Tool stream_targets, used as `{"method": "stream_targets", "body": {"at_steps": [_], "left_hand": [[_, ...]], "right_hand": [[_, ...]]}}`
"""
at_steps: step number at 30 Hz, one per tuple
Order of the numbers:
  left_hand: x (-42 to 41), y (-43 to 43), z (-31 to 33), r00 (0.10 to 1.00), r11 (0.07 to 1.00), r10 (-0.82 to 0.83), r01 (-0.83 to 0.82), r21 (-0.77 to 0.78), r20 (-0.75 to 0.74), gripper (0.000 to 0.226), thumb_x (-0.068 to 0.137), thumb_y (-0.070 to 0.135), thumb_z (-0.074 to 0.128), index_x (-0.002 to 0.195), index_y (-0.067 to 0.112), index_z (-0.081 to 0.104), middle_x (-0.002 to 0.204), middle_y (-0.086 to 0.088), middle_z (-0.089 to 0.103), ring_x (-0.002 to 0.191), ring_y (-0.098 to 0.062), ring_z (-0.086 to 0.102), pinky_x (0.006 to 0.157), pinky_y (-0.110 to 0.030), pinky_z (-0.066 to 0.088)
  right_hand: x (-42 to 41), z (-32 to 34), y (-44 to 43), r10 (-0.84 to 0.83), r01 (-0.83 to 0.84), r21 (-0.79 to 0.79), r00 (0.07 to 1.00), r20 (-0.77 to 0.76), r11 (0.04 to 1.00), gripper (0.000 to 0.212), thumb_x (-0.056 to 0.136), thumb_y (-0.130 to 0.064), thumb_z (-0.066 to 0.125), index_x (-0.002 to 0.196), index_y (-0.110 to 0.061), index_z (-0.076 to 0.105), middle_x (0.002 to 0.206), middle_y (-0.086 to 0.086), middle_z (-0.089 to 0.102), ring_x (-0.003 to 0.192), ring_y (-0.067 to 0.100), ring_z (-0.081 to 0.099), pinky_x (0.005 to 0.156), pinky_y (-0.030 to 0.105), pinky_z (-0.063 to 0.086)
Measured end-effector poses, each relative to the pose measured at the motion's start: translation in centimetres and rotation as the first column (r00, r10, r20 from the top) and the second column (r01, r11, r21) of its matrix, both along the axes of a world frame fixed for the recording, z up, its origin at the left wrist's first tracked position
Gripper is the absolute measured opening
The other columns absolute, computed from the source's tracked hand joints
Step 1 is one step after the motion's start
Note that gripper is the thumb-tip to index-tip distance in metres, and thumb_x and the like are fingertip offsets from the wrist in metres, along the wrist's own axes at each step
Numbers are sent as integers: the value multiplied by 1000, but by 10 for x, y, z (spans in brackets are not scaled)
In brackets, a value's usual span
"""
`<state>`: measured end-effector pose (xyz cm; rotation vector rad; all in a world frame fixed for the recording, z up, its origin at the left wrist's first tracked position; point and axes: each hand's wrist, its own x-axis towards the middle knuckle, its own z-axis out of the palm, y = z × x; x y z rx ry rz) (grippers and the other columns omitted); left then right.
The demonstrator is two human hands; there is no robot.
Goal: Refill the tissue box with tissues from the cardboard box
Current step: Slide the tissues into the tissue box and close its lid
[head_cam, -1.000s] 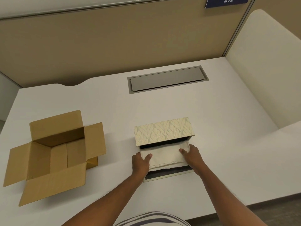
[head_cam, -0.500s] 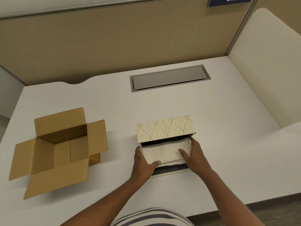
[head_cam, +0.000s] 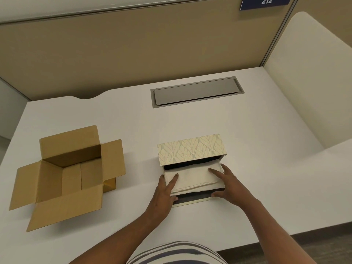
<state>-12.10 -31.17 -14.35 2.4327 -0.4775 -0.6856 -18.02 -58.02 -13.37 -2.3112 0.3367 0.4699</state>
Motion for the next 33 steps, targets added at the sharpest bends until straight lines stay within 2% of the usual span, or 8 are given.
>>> {"method": "stream_targets", "body": {"at_steps": [5, 8, 13, 17, 20, 24, 28, 33], "left_hand": [[3, -1, -2, 999, 995, -7, 3, -104, -35, 69, 94, 14, 56, 147, 36, 17, 158, -3, 11, 144, -16, 16, 112, -17, 9], [5, -1, -3, 999, 994, 15, -18, -110, -34, 64, 94, 17, 55, 147, 34, 23, 154, -4, 22, 140, -18, 25, 111, -17, 14], [8, 4, -9, 999, 993, 14, -18, -118, -32, 71, 86, 20, 67, 145, 34, 31, 146, 0, 32, 132, -12, 31, 108, -14, 18], [9, 4, -9, 999, 992, 10, -5, -126, 34, 60, 90, 18, 63, 144, 26, 36, 138, -6, 42, 128, -17, 40, 107, -15, 23], [9, 4, -9, 998, 990, 6, 3, -140, 58, 56, 91, 16, 61, 142, 22, 39, 131, -8, 46, 123, -21, 44, 107, -19, 29], [11, 4, -6, 998, 988, 0, 10, -155, 65, 53, 92, 13, 60, 141, 19, 41, 132, -11, 45, 125, -23, 43, 112, -27, 32], [8, 4, -6, 997, 990, -29, 38, -136, 67, 54, 95, 13, 54, 145, 20, 34, 143, -12, 36, 134, -24, 36, 116, -31, 27], [6, 1, -10, 989, 994, -99, 103, -29, 109, 58, 97, 18, 49, 148, 22, 23, 154, -14, 22, 141, -25, 26, 118, -33, 25]], "right_hand": [[0, -3, 2, -70, 68, 40, 997, 38, 997, 80, 78, -20, 77, 143, -41, 36, 159, 0, 20, 142, 20, 30, 112, 37, 36], [0, -4, 1, -61, 60, 26, 997, 52, 998, 79, 78, -19, 77, 143, -40, 37, 159, 1, 23, 141, 20, 32, 112, 40, 38], [-3, -9, 0, -29, 29, -5, 996, 81, 1000, 83, 77, -20, 77, 144, -42, 34, 159, -2, 23, 140, 20, 34, 111, 37, 38], [-6, -15, 1, -1, 8, -45, 986, 168, 999, 65, 89, -20, 67, 144, -35, 37, 160, 2, 23, 136, 22, 42, 109, 36, 41], [-7, -19, 2, 3, 11, -72, 983, 185, 997, 60, 92, -21, 63, 144, -35, 37, 160, 2, 21, 135, 23, 44, 108, 36, 42], [-11, -21, 3, 17, 9, -114, 975, 220, 993, 57, 94, -22, 60, 144, -33, 37, 159, 3, 24, 133, 25, 45, 104, 29, 40], [-9, -21, 2, 37, -5, -126, 966, 256, 992, 56, 93, -19, 61, 144, -29, 41, 157, 6, 30, 134, 27, 43, 104, 27, 37], [-9, -23, 1, 66, -26, -152, 962, 265, 988, 57, 93, -18, 61, 145, -28, 39, 156, 8, 30, 136, 29, 40, 108, 38, 42]]}}
